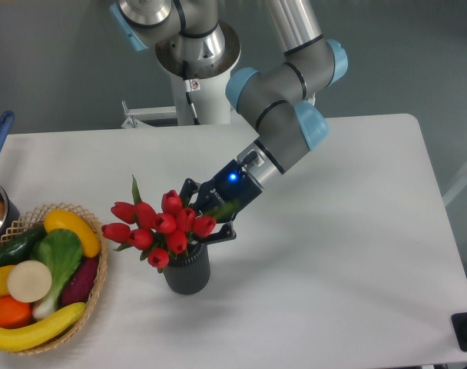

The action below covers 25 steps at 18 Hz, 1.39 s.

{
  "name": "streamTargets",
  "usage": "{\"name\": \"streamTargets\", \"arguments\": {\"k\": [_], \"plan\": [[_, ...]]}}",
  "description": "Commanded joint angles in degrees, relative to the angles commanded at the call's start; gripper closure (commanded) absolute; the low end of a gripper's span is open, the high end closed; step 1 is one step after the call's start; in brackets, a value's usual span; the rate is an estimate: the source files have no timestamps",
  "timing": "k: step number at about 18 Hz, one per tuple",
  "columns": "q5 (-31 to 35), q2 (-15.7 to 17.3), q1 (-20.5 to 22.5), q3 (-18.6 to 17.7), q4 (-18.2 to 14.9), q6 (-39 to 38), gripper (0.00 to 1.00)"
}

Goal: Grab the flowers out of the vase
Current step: 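Lift the gripped tulips upward, drawing the stems out of the vase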

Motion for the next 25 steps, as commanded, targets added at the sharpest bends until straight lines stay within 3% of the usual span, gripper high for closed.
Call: {"name": "streamTargets", "arguments": {"k": [4, 14, 18, 25], "plan": [[-0.53, 0.70, 0.53, 0.35, 0.00, -2.36, 0.74], [-0.97, 6.24, 1.06, 0.70, 0.09, -10.63, 0.74], [-3.77, 7.55, 0.88, 1.05, 0.09, -11.77, 0.74], [-4.92, 8.26, 0.88, 4.92, 0.09, -17.66, 0.74]]}}
